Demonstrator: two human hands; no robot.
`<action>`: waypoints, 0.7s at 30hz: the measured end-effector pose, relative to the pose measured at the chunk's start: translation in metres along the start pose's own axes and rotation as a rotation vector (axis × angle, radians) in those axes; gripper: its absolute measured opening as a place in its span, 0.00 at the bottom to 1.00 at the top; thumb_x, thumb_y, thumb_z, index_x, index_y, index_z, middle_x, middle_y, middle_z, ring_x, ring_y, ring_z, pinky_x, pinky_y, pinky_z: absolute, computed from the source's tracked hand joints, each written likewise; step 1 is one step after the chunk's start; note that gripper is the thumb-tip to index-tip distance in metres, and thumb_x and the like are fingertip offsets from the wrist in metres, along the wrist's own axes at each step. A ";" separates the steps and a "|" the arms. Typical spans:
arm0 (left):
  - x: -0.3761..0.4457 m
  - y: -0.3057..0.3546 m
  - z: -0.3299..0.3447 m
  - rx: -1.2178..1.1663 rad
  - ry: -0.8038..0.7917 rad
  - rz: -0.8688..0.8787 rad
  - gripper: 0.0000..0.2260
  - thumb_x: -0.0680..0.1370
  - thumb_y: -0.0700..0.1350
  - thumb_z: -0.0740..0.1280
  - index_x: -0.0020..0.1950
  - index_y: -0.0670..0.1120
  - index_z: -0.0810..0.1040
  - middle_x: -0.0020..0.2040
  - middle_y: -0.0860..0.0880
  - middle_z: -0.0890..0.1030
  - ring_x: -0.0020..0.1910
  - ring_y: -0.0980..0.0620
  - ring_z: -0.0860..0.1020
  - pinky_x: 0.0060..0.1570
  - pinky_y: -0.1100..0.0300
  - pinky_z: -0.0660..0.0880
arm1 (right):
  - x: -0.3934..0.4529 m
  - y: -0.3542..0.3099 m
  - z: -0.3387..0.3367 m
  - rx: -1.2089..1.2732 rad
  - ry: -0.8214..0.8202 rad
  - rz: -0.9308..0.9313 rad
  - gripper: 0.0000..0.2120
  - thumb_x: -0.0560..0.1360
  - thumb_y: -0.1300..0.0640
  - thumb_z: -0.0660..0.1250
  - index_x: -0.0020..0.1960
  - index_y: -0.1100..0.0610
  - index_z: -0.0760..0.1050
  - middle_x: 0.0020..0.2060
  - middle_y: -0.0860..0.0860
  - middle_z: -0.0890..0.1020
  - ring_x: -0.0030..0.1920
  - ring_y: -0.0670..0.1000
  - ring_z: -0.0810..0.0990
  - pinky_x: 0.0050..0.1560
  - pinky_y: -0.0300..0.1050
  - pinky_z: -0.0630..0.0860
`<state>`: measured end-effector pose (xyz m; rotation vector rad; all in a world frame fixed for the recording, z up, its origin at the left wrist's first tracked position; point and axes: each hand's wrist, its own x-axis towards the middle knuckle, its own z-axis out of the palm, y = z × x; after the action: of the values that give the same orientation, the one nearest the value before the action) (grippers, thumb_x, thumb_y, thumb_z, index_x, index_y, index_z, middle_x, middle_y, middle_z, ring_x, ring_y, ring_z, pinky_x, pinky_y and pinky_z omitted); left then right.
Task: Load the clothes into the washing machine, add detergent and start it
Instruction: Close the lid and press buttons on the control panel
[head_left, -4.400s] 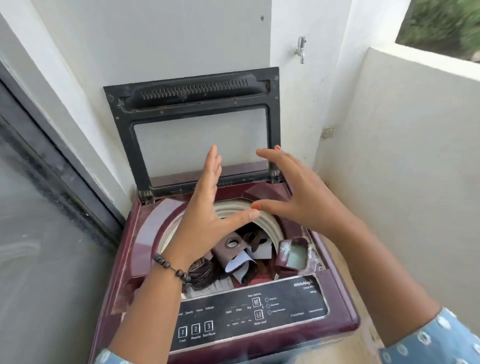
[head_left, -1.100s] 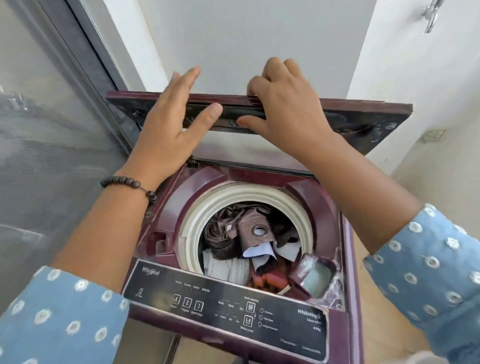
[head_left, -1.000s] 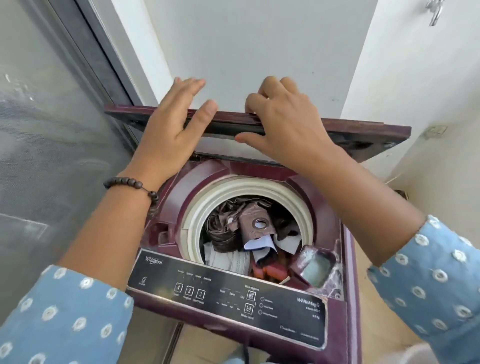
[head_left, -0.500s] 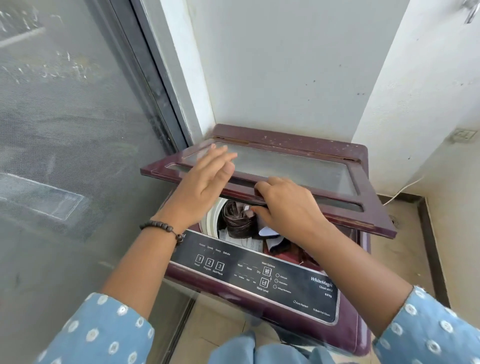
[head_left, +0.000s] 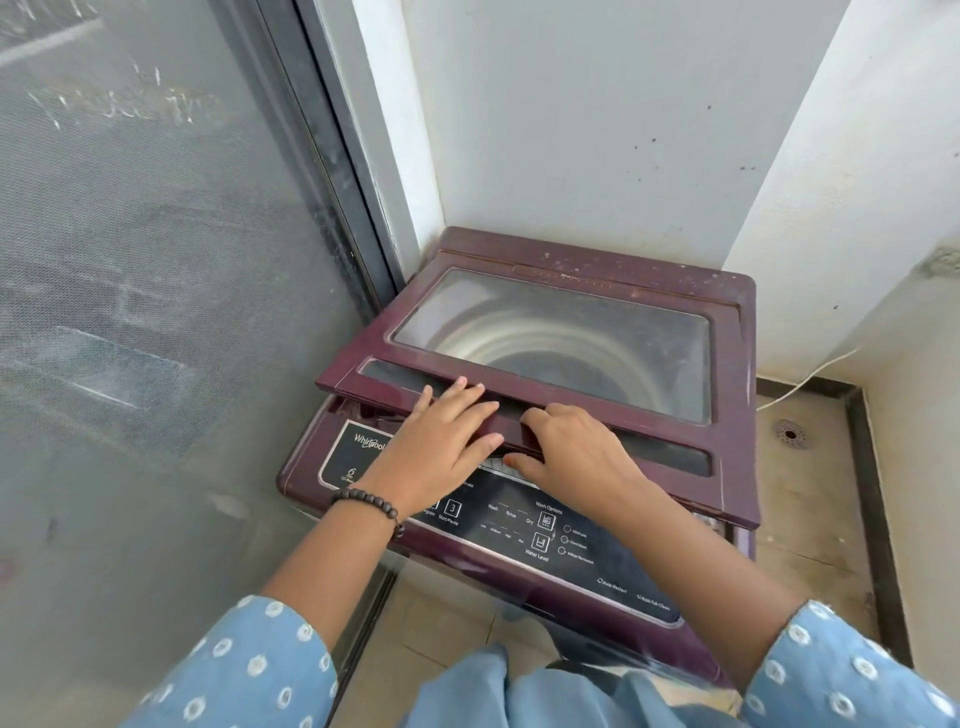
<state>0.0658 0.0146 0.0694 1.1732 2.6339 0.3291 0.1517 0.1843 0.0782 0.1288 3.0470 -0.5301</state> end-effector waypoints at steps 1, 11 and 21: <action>0.001 -0.001 0.003 0.022 -0.003 0.004 0.25 0.84 0.57 0.52 0.79 0.48 0.63 0.80 0.50 0.61 0.81 0.53 0.51 0.79 0.50 0.42 | 0.000 0.001 0.002 0.003 -0.005 0.001 0.22 0.77 0.42 0.64 0.62 0.57 0.73 0.54 0.55 0.79 0.58 0.57 0.76 0.52 0.49 0.73; 0.009 -0.010 0.022 -0.044 -0.030 -0.022 0.16 0.86 0.44 0.56 0.72 0.45 0.73 0.66 0.48 0.77 0.66 0.51 0.75 0.78 0.54 0.49 | 0.001 0.009 0.031 -0.036 -0.061 0.011 0.15 0.83 0.52 0.53 0.56 0.59 0.75 0.49 0.57 0.79 0.52 0.60 0.78 0.46 0.51 0.73; 0.012 -0.020 0.050 -0.143 0.076 -0.051 0.13 0.83 0.36 0.60 0.64 0.43 0.79 0.54 0.47 0.81 0.55 0.49 0.78 0.78 0.54 0.49 | 0.005 0.016 0.048 -0.024 -0.080 0.002 0.07 0.78 0.63 0.57 0.51 0.57 0.74 0.39 0.53 0.72 0.45 0.59 0.78 0.37 0.47 0.65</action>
<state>0.0596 0.0165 0.0145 1.0657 2.6486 0.5529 0.1494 0.1837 0.0274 0.1077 2.9740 -0.4857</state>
